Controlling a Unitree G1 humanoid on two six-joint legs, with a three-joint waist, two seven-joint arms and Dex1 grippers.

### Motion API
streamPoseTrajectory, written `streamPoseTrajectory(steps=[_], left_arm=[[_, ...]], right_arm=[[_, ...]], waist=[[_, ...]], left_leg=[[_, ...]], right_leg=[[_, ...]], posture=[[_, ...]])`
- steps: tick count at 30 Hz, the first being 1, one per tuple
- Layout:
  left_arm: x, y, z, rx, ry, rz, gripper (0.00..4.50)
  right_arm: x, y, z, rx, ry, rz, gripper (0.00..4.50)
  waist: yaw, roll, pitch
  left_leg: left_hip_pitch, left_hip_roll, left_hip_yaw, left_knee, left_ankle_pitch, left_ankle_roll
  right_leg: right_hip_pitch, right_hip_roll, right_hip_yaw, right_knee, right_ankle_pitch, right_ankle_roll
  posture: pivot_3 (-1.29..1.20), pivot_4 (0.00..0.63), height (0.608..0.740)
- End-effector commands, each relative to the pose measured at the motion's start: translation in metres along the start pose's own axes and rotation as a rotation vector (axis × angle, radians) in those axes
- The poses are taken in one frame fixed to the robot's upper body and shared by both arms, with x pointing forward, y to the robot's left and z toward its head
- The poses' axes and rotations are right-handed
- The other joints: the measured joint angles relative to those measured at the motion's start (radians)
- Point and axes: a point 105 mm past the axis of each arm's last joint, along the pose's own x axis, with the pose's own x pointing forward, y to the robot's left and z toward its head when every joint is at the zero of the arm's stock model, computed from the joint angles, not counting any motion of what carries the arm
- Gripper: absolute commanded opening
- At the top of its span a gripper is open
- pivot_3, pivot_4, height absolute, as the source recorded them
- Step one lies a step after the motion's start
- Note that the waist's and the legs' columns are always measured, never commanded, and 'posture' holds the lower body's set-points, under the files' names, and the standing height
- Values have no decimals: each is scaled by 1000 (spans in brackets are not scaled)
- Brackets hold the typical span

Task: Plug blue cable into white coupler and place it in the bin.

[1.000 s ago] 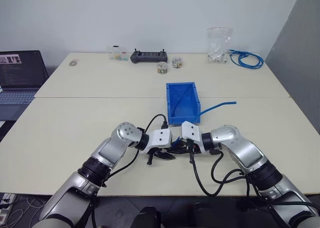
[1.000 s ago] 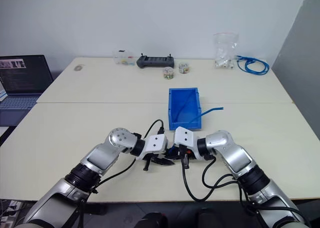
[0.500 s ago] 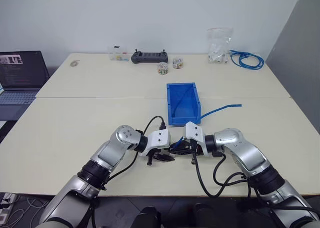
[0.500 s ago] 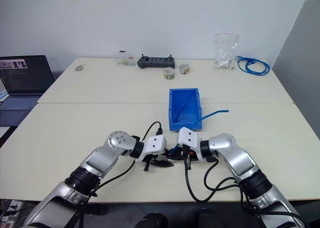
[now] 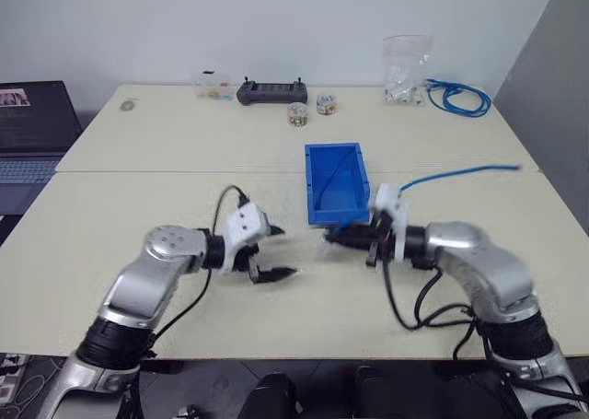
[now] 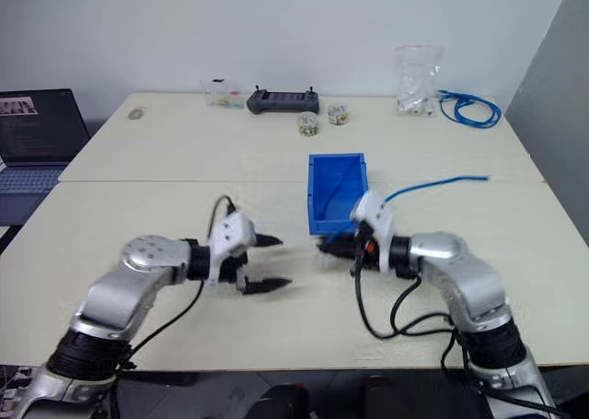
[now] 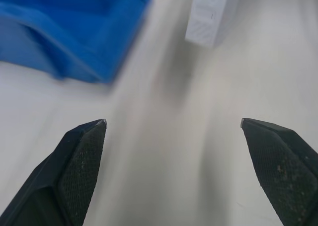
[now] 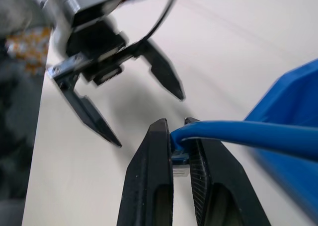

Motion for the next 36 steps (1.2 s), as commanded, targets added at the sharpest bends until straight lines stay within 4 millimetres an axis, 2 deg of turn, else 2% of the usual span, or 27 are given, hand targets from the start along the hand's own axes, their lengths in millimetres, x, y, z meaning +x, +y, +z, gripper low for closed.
streamPoseTrajectory(steps=[1, 4, 8, 11, 13, 14, 17, 21, 25, 28, 30, 33, 36], left_arm=[[-5, 5, 35, 61, -81, 96, 4500], [-1, 13, 49, 113, -94, 176, 4500], [8, 26, 74, 150, -149, 276, 4500], [13, 27, 78, 174, -148, 279, 4500], [16, 26, 79, 181, -149, 274, 4500], [17, 26, 80, 183, -149, 273, 4500], [20, 26, 80, 193, -148, 273, 4500], [21, 27, 80, 199, -147, 272, 4500], [19, 30, 78, 204, -139, 275, 4500], [18, 33, 75, 197, -132, 278, 4500], [16, 37, 71, 180, -124, 285, 4500], [12, 42, 63, 152, -113, 289, 4500], [5, 48, 56, 129, -100, 312, 4500]], right_arm=[[-2, -9, 36, 54, -97, -23, 162], [9, -22, 51, 102, -121, -41, 162], [33, -57, 43, 122, 2, -130, 162], [44, -79, 36, 120, 72, -183, 162], [46, -91, 32, 110, 119, -207, 866], [47, -95, 31, 106, 132, -209, 933], [47, -108, 33, 88, 173, -230, 1603], [37, -117, 43, 50, 202, -227, 2508], [19, -121, 51, 18, 234, -211, 3302], [-3, -118, 48, -15, 295, -170, 4006], [-20, -114, 36, -94, 376, -136, 4383], [-45, -107, 11, -220, 501, -102, 4453], [-67, -109, -1, -288, 545, -133, 4453]], waist=[[0, 0, 0], [-1, 0, 1], [-1, 0, 1], [-5, 0, 2], [-5, 0, 2], [-6, 0, 2], [-7, 0, 2], [-6, 0, 2], [-4, 0, 2], [-3, 0, 2], [-1, 0, 2], [1, 0, 2], [-1, -1, 2]], left_leg=[[0, 0, 0, 0, 0, 0], [0, 0, 1, 0, 0, 0], [0, 0, 2, 0, 0, -1], [1, 0, 3, 0, 1, -2], [0, 0, 5, 1, 2, -4], [-1, 0, 4, 1, 2, -4], [-6, 0, 7, 2, 3, -5], [-16, 0, 6, 6, 3, -6], [-17, -1, 6, 7, 3, -6], [-17, -1, 6, 7, 3, -5], [-17, -1, 5, 7, 3, -5], [-17, -1, 5, 8, 3, -5], [-17, -1, 5, 8, 3, -5]], right_leg=[[0, 0, 0, 0, 0, 0], [0, 0, 0, 0, 0, 0], [0, 0, 0, 1, 1, -1], [0, 0, 1, 1, 1, -1], [-1, 0, 2, 2, 1, -1], [-2, 0, 2, 1, 1, -1], [-7, 0, 3, 2, 1, -1], [-15, -1, 3, 2, 1, -1], [-15, -1, 3, 2, 1, -1], [-15, -1, 3, 2, 1, -1], [-15, -1, 2, 2, 1, -1], [-14, -1, 1, 2, 1, -1], [-13, -1, 1, 2, 1, -1]], posture=[[0, 150, 740], [0, 150, 740], [0, 150, 740], [0, 150, 740], [0, 150, 740], [0, 150, 740], [0, 150, 740], [0, 150, 740], [0, 150, 740], [0, 150, 740], [0, 150, 740], [0, 150, 740], [0, 150, 740]])
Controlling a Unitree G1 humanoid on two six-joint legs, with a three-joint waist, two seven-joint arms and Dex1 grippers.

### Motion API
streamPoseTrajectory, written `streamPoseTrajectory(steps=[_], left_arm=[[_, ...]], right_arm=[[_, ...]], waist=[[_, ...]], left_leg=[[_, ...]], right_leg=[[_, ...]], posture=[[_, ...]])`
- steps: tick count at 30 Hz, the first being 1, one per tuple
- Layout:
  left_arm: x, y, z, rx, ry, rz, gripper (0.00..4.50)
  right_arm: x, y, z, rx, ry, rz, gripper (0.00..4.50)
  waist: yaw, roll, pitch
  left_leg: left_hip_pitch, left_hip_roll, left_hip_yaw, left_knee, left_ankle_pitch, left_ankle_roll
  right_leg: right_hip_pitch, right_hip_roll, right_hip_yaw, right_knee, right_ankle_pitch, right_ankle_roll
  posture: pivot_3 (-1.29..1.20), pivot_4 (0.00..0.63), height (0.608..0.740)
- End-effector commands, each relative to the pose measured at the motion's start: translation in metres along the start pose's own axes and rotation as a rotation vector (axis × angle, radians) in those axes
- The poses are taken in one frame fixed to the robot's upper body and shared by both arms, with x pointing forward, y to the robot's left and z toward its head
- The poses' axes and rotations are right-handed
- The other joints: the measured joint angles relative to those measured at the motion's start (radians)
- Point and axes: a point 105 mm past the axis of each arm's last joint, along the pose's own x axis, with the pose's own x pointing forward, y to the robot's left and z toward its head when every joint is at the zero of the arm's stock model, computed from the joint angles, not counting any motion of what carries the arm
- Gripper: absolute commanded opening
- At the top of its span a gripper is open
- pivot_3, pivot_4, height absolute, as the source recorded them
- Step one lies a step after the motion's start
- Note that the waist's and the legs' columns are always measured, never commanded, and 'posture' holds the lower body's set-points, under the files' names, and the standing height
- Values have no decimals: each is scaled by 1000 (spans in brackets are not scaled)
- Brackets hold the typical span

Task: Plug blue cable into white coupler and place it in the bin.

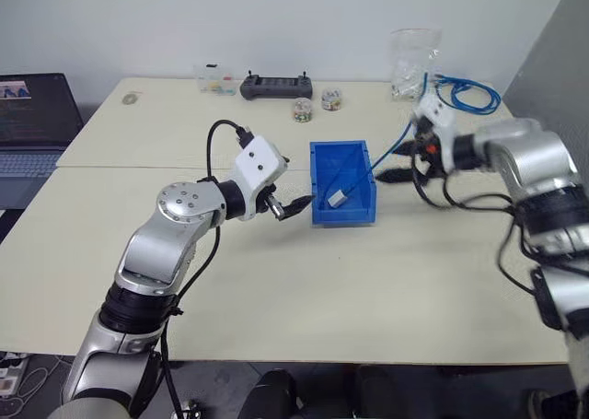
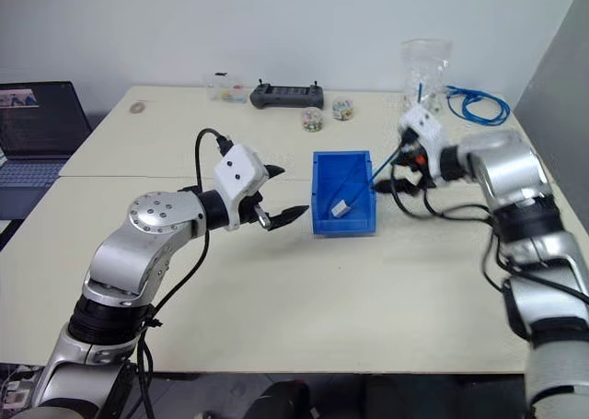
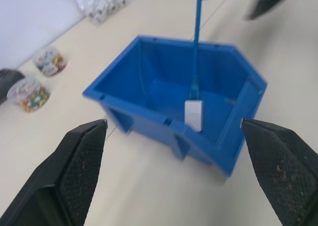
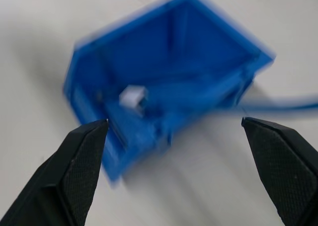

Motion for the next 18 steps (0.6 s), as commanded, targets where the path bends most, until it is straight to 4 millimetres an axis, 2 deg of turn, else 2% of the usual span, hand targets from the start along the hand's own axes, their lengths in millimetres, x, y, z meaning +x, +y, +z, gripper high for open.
streamPoseTrajectory(steps=[1, 4, 9, 15, 18], left_arm=[[-11, 13, 2, 26, -28, 47, 4500], [-19, 22, -9, 74, 0, 108, 4500], [-33, 35, -16, -26, -25, 116, 4500], [-43, 48, -15, -55, -29, 72, 4500], [-45, 50, -11, -88, -68, 50, 4500]], right_arm=[[-21, 0, -3, -147, 9, -58, 4453], [-43, -1, -10, -146, -45, -110, 4453], [-79, 23, 0, -157, -306, -105, 4453], [-95, 32, 15, -148, -424, -133, 4453], [-96, 36, 16, -148, -427, -114, 4453]], waist=[[-3, 0, 0], [-7, 1, 1], [4, 0, 1], [1, 0, 1], [2, 0, 1]], left_leg=[[0, 0, 0, 0, 0, 0], [1, 1, 2, 0, 0, 0], [1, 1, -1, 0, 0, 0], [2, 1, 0, 2, 0, 0], [3, 1, 0, 2, 0, 1]], right_leg=[[0, 0, 0, 0, 0, 0], [-1, 0, 1, 1, 1, 1], [1, 0, -1, 1, 1, 0], [2, 0, 0, 1, 3, 2], [3, 0, -1, 1, 4, 1]], posture=[[0, 150, 740], [0, 150, 740], [0, 150, 740], [0, 150, 740], [0, 150, 740]])
